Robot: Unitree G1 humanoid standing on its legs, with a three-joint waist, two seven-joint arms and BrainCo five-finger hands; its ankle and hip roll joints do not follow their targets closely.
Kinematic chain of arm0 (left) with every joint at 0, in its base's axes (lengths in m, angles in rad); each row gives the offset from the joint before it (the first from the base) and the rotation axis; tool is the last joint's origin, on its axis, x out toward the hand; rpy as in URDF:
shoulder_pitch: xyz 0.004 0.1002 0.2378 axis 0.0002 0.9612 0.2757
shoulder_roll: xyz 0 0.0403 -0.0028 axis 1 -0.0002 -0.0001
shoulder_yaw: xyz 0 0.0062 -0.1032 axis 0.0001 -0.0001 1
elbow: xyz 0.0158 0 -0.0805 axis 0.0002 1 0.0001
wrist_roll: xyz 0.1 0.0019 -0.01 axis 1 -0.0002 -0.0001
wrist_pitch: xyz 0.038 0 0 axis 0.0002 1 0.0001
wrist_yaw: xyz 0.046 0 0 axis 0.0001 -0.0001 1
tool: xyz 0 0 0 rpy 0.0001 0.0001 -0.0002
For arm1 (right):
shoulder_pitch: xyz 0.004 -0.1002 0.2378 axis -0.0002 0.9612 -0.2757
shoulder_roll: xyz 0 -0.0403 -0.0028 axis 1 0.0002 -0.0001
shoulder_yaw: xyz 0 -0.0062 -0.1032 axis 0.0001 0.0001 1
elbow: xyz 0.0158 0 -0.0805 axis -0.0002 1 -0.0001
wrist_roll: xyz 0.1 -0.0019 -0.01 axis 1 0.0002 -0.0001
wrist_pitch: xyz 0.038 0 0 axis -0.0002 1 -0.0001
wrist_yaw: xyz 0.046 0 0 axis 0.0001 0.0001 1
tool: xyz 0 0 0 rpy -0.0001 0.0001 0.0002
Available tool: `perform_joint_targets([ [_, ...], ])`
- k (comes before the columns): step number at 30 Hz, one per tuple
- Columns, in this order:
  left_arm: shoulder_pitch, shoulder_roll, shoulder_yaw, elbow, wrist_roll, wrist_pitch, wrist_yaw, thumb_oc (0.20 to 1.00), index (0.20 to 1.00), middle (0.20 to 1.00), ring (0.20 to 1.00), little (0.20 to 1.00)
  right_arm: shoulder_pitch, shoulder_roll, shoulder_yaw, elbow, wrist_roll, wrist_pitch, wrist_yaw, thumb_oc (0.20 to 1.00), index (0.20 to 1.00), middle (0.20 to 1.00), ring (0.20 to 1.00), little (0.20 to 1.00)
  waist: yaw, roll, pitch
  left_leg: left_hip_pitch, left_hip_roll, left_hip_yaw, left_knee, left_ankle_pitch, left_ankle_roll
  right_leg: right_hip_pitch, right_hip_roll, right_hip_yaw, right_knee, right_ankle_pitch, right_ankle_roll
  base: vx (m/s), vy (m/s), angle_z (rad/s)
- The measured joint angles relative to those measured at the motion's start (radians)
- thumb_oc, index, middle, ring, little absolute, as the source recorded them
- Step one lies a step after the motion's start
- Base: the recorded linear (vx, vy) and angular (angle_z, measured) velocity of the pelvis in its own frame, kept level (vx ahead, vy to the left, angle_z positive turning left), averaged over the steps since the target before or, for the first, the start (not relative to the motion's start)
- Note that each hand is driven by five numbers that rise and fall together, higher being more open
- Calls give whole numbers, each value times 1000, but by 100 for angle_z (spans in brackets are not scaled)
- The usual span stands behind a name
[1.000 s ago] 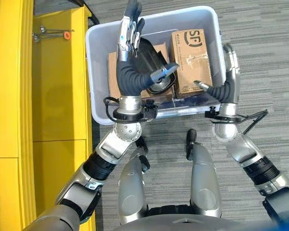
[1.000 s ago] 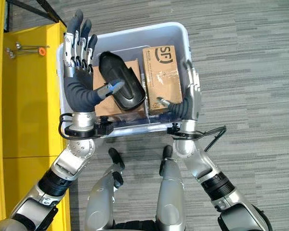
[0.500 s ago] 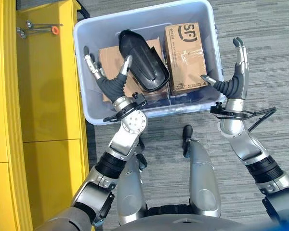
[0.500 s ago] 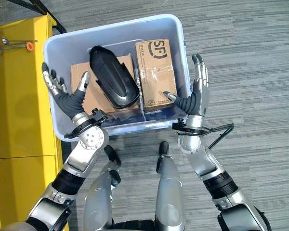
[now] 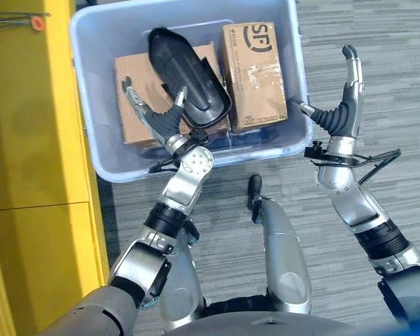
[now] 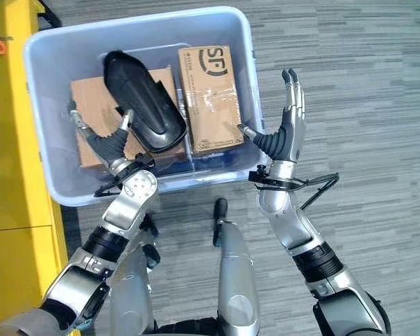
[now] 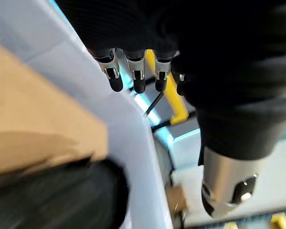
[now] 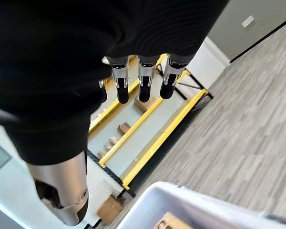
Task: Move parts from the plastic box to the shelf.
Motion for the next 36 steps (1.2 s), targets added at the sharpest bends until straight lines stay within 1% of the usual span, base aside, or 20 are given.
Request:
perform_joint_targets([
  [2,-43,-6,-10,15,-20,14,-27,1000,1000,1000,1000,1000,1,-2,-3,3,8,0,23,1000,1000,1000,1000,1000,-14,-5,0,-2,13,19,0,2,-3,-17,14,10,6,4,-6,13,-32,-25],
  [5,-69,-19,-7,52,-53,18,-26,1000,1000,1000,1000,1000,2,-2,-2,4,10,-1,40,1000,1000,1000,1000,1000,-38,-6,0,-3,27,20,1,5,-7,-21,28,11,7,4,-6,13,-45,-9],
  [7,-84,-42,0,107,-74,18,-26,1000,1000,1000,1000,1000,8,-4,-2,7,22,0,48,1000,1000,1000,1000,1000,-42,-9,0,-4,34,20,3,6,-10,-22,35,11,5,5,-8,10,-68,-8],
  [8,-83,-57,2,140,-141,20,-25,1000,1000,1000,1000,1000,8,-4,-1,7,36,-1,50,1000,1000,1000,1000,1000,-44,-19,-1,-5,41,21,3,9,-14,-29,42,11,7,2,-15,8,-87,-9],
  [9,-83,-67,5,155,-159,20,-17,1000,1000,1000,1000,1000,8,-4,-1,7,39,-1,50,1000,1000,1000,1000,1000,-43,-24,-1,-8,44,21,3,11,-17,-33,45,11,11,1,-17,4,-78,-8],
  [11,-81,-86,22,203,-167,22,22,1000,1000,1000,1000,1000,7,-4,-1,7,40,-1,51,1000,1000,1000,1000,1000,-42,-33,-2,-14,51,20,2,15,-23,-44,51,10,16,-3,-22,-5,-69,-4],
  [15,-78,-88,38,221,-177,22,75,1000,1000,1000,1000,1000,8,-4,-1,12,60,-1,48,1000,1000,1000,1000,1000,-39,-38,-1,-44,58,16,3,24,-29,-77,56,5,28,-1,-32,4,-74,0],
  [16,-91,-92,56,262,-174,15,131,1000,1000,1000,1000,1000,7,-4,1,18,74,-1,47,1000,1000,1000,1000,1000,-35,-43,-2,-48,59,14,3,24,-29,-79,56,3,34,-3,-33,14,-86,2],
  [18,-101,-87,83,295,-173,16,199,1000,1000,1000,1000,1000,7,-4,4,18,77,-1,39,1000,1000,1000,1000,1000,-35,-53,-4,-51,60,11,3,26,-29,-81,56,-1,34,-4,-34,14,-98,6],
  [19,-101,-74,87,295,-158,15,277,1000,1000,1000,1000,1000,8,-5,4,18,79,-1,24,1000,1000,1000,1000,1000,-31,-55,-4,-61,61,0,5,29,-30,-83,56,-8,36,-5,-32,11,-97,14],
  [21,-99,-50,117,298,-115,14,329,1000,1000,1000,1000,1000,2,-5,17,31,84,-2,3,1000,1000,1000,1000,1000,-27,-56,-5,-72,62,-13,7,33,-31,-84,56,-19,38,-8,-33,13,-83,16],
  [22,-99,-23,137,299,-65,12,350,1000,1000,1000,1000,1000,1,-4,29,42,92,-2,-10,1000,1000,1000,1000,1000,-14,-59,-6,-79,64,-21,8,35,-32,-88,54,-28,41,-11,-37,17,-85,10],
  [23,-99,-11,144,299,-32,11,356,1000,1000,1000,1000,1000,2,-4,33,45,95,-2,-22,1000,1000,1000,1000,1000,-7,-60,-6,-80,65,-23,8,35,-32,-91,54,-29,46,-13,-39,20,-110,14],
  [24,-98,28,148,289,67,10,369,1000,1000,1000,1000,1000,2,-3,57,53,98,-2,-39,1000,1000,1000,1000,1000,7,-61,-6,-83,66,-33,8,35,-31,-91,54,-33,53,-21,-44,17,-93,14],
  [25,-99,50,145,265,109,14,369,1000,1000,1000,1000,1000,3,-3,68,55,99,-3,-49,1000,1000,1000,1000,1000,15,-62,-6,-87,67,-39,8,35,-31,-91,55,-38,56,-23,-44,15,-92,15],
  [27,-102,56,131,252,179,17,370,1000,1000,1000,1000,1000,4,-3,69,56,120,-4,-66,1000,1000,1000,1000,1000,20,-63,-6,-97,68,-49,11,36,-31,-91,53,-44,54,-23,-45,12,-43,10],
  [29,-103,63,98,250,246,26,370,1000,1000,1000,1000,1000,8,-2,70,68,138,-18,-76,1000,1000,1000,1000,1000,19,-73,-9,-106,68,-56,19,37,-34,-90,52,-51,54,-23,-45,20,-45,9],
  [32,-121,89,48,228,328,63,370,1000,1000,1000,1000,1000,9,3,70,104,157,-33,-92,1000,1000,1000,1000,1000,17,-75,-10,-110,70,-64,21,38,-34,-88,52,-57,54,-22,-46,12,-11,4],
  [33,-125,99,49,227,348,67,370,1000,1000,1000,1000,1000,8,6,71,109,157,-37,-93,1000,1000,1000,1000,1000,13,-75,-10,-109,71,-64,22,38,-34,-86,52,-57,54,-22,-46,0,0,0],
  [36,-133,119,49,230,343,66,370,1000,1000,1000,1000,1000,8,27,70,115,156,-43,-102,1000,1000,1000,1000,1000,3,-75,-10,-109,73,-66,29,38,-35,-81,53,-58,53,-21,-47,0,0,0],
])
